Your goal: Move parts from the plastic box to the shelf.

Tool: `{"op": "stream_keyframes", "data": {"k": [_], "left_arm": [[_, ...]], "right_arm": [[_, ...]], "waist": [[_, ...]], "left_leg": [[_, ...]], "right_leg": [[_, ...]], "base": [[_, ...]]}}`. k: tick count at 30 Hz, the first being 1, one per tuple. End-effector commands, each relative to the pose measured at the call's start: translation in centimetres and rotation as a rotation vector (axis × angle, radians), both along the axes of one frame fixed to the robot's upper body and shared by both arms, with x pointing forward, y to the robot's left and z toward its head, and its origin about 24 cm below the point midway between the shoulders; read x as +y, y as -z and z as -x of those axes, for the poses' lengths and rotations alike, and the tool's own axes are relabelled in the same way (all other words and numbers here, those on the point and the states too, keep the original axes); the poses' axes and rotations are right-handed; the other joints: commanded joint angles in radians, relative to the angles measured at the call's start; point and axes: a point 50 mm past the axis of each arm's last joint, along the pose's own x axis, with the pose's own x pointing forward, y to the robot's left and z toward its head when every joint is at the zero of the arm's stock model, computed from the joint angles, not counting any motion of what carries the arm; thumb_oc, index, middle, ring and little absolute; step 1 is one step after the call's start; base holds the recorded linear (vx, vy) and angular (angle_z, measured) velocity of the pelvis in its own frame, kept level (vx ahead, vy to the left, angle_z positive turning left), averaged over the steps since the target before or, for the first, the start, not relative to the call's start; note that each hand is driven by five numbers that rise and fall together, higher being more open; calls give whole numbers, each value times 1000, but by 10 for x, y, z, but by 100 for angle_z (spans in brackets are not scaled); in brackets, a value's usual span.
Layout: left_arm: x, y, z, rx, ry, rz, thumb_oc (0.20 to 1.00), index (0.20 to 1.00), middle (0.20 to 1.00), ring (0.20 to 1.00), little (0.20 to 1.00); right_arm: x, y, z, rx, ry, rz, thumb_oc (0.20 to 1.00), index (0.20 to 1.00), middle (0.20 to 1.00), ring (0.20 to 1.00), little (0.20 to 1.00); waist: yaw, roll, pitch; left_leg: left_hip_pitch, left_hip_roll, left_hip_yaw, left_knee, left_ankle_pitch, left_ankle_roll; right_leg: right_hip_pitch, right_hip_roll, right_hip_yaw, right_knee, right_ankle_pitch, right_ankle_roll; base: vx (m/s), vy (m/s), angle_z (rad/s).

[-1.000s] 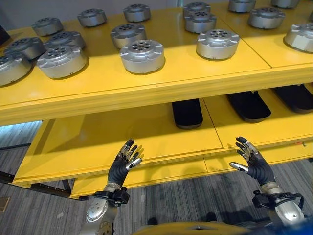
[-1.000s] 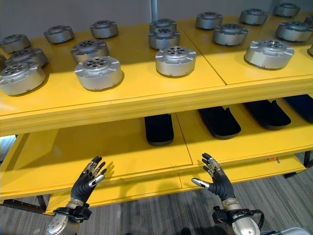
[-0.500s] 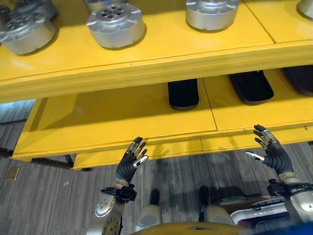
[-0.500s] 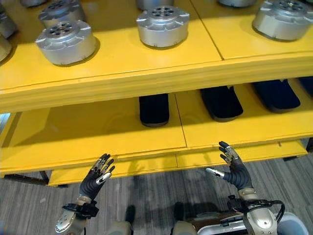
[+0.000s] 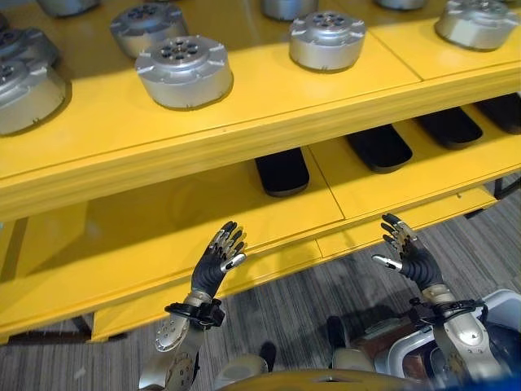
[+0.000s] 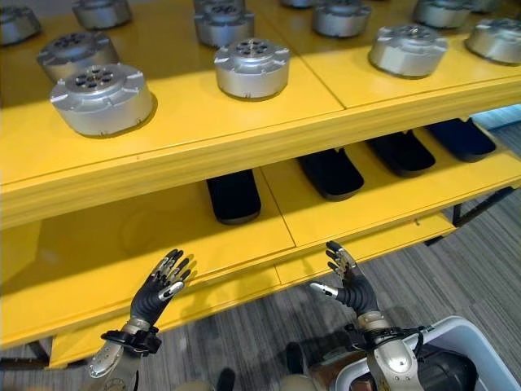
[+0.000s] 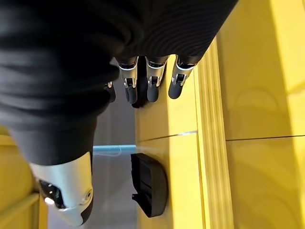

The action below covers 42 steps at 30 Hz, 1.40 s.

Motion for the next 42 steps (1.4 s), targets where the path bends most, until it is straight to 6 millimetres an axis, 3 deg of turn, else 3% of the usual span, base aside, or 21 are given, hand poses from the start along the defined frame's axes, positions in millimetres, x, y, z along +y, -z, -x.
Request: {"op": "stream_keyframes", "data": {"k": [1, 6, 8, 9, 11, 12, 14, 15, 16, 18, 19, 21, 25, 30, 36, 40, 42], "left_arm": [[11, -11, -1, -69, -47, -57, 1000, 1000, 1000, 1000, 1000], [11, -13, -5, -72, -42, -88, 1000, 1000, 1000, 1000, 1000], [12, -14, -7, -77, -51, -93, 1000, 1000, 1000, 1000, 1000], [12, -16, -10, -84, -56, -100, 1000, 1000, 1000, 1000, 1000], [14, -17, -12, -85, -63, -104, 1000, 1000, 1000, 1000, 1000], [17, -12, -7, -61, -70, -102, 1000, 1000, 1000, 1000, 1000], [19, -9, -4, -46, -80, -105, 1000, 1000, 1000, 1000, 1000], [21, -6, 0, -30, -98, -102, 1000, 1000, 1000, 1000, 1000], [21, -6, 0, -30, -98, -103, 1000, 1000, 1000, 1000, 1000], [23, -3, 3, -14, -102, -110, 1000, 1000, 1000, 1000, 1000], [25, -3, 4, -11, -105, -116, 1000, 1000, 1000, 1000, 1000], [27, 1, 6, 6, -127, -125, 1000, 1000, 1000, 1000, 1000], [26, 2, 9, 9, -141, -95, 1000, 1000, 1000, 1000, 1000], [25, 5, 10, 19, -151, -73, 1000, 1000, 1000, 1000, 1000], [21, 6, 7, 13, -134, -57, 1000, 1000, 1000, 1000, 1000], [19, 5, 4, 5, -130, -45, 1000, 1000, 1000, 1000, 1000], [19, 5, 5, 7, -134, -38, 1000, 1000, 1000, 1000, 1000]], "right_arm": [[-6, -11, -1, -48, 0, 45, 1000, 1000, 1000, 1000, 1000], [-1, -12, 1, -46, -33, 68, 1000, 1000, 1000, 1000, 1000], [5, -18, -5, -71, -58, 60, 1000, 1000, 1000, 1000, 1000], [8, -20, -9, -85, -66, 59, 1000, 1000, 1000, 1000, 1000], [12, -24, -14, -109, -74, 51, 1000, 1000, 1000, 1000, 1000], [15, -21, -12, -95, -89, 30, 1000, 1000, 1000, 1000, 1000], [16, -19, -10, -89, -93, 19, 1000, 1000, 1000, 1000, 1000], [16, -18, -9, -85, -82, 13, 1000, 1000, 1000, 1000, 1000], [16, -18, -9, -85, -82, 12, 1000, 1000, 1000, 1000, 1000], [14, -16, -8, -77, -70, 8, 1000, 1000, 1000, 1000, 1000], [15, -16, -9, -78, -70, 14, 1000, 1000, 1000, 1000, 1000], [11, -17, -7, -80, -71, 33, 1000, 1000, 1000, 1000, 1000], [3, -21, -3, -86, -57, 49, 1000, 1000, 1000, 1000, 1000], [-6, -25, -4, -98, -34, 68, 1000, 1000, 1000, 1000, 1000], [-14, -29, -4, -112, -16, 88, 1000, 1000, 1000, 1000, 1000], [-22, -31, 2, -110, 8, 88, 1000, 1000, 1000, 1000, 1000], [-23, -33, 2, -113, 1, 93, 1000, 1000, 1000, 1000, 1000]], "waist": [[6, 23, -49], [-13, 8, -33], [-15, -3, -5], [6, 6, 11], [46, 27, 20], [27, 24, 12], [34, 18, -3], [53, -6, -27], [52, -6, -27], [62, -38, -43], [63, -53, -54], [56, -70, -76], [30, -63, -79], [-18, -21, -79], [-56, 32, -75], [-90, 46, -49], [-94, 50, -32]], "left_leg": [[-49, -12, 23, -66, 108, 10], [-35, -30, 75, -97, 105, 28], [-45, -30, 132, -100, 99, 33], [-47, -17, 161, -96, 91, 34], [-53, 13, 218, -88, 85, 26], [-34, 24, 258, -91, 79, 32], [-36, 21, 271, -97, 77, 32], [-31, 18, 297, -101, 64, 19], [-31, 17, 296, -102, 64, 20], [-18, 13, 320, -108, 55, 8], [-23, 12, 331, -111, 60, 3], [-30, 52, 361, -109, 73, -23], [-21, 98, 375, -119, 92, -48], [5, 183, 413, -130, 121, -92], [30, 248, 458, -113, 141, -127], [11, 300, 459, -13, 162, -150], [-23, 332, 448, 100, 200, -163]], "right_leg": [[-1, 26, -32, 181, -83, 63], [-51, 6, 10, 190, -38, 96], [-116, -1, 17, 189, 31, 123], [-138, -18, -53, 228, 14, 118], [-117, -132, -300, 298, -31, 91], [-88, -156, -229, 331, -21, 82], [-84, -181, -187, 315, 6, 92], [-66, -285, -236, 229, 104, 122], [-63, -285, -238, 223, 107, 123], [-13, -307, -307, 146, 155, 151], [-8, -313, -305, 117, 185, 163], [0, -280, -310, 84, 159, 163], [20, -244, -317, 71, 123, 158], [31, -166, -303, 61, 36, 121], [27, -98, -263, 72, -18, 86], [17, -56, -236, 140, -77, 45], [17, -28, -223, 165, -101, 15]], "base": [[-16, 171, 3], [-53, 145, -27], [-150, 87, -104], [-155, 67, -158], [-95, 63, -188], [-53, 31, -160], [-5, -87, -126], [20, -161, -98], [44, -200, -64], [42, -156, -41], [20, -284, -26], [21, -314, -32], [38, -200, -42], [44, -187, -11], [50, -155, -32], [-1, -153, -17], [-30, -242, -12]]}}
